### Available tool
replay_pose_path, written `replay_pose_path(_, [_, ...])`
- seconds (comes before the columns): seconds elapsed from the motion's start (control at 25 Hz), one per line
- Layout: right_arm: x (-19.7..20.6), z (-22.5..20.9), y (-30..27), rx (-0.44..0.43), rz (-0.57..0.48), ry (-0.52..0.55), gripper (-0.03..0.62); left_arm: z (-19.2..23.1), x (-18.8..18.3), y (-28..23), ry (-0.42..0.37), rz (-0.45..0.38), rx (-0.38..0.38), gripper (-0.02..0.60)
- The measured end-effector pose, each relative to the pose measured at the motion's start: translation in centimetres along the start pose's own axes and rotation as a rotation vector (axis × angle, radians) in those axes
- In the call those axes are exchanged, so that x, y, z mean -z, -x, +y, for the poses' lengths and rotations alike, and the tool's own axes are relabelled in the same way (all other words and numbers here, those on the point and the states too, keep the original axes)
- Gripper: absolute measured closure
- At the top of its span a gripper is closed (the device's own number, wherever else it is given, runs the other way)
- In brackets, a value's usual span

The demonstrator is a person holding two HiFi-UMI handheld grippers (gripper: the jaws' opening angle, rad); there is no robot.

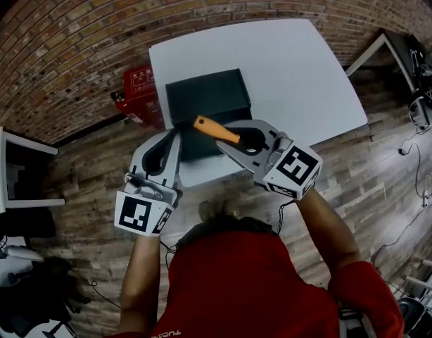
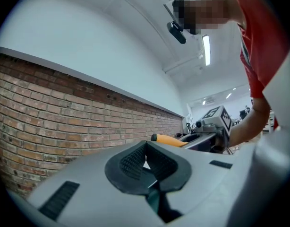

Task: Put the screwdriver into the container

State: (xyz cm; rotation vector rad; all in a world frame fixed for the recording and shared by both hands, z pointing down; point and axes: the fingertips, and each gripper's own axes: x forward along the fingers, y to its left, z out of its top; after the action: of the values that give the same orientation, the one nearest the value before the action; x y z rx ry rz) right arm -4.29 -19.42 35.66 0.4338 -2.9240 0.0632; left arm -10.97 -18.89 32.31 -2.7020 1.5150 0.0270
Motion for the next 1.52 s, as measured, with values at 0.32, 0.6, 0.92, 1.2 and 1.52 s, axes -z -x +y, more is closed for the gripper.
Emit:
replay_pose_path(0.32, [4.7, -1.1, -3.1, -0.015, 0.139, 0.002, 0.508, 1.2, 2.7, -0.2, 0.025, 0.036, -0.011, 0.566])
replay_pose_path(0.6, [9.0, -2.0, -5.6, -0.058, 0.275, 0.004, 0.508, 1.5, 4.7, -0.4, 0.048, 0.067, -0.009, 0.566])
replay_pose_path(0.92, [14.6, -2.3, -7.7, -0.102, 0.503, 0.078, 0.508, 2.3, 6.5, -0.1, 0.067, 0.101, -0.027, 0.566])
replay_pose_path(1.2, [17.1, -2.7, -9.4, -0.136, 0.617, 0.085, 0.508, 3.5, 8.0, -0.5, 0.072, 0.125, -0.033, 0.566])
replay_pose_path(1.52, [19.4, -3.2, -10.2, -0.142, 0.724, 0.113, 0.508, 4.4, 10.1, -1.0, 0.091, 0.169, -0.035, 0.566])
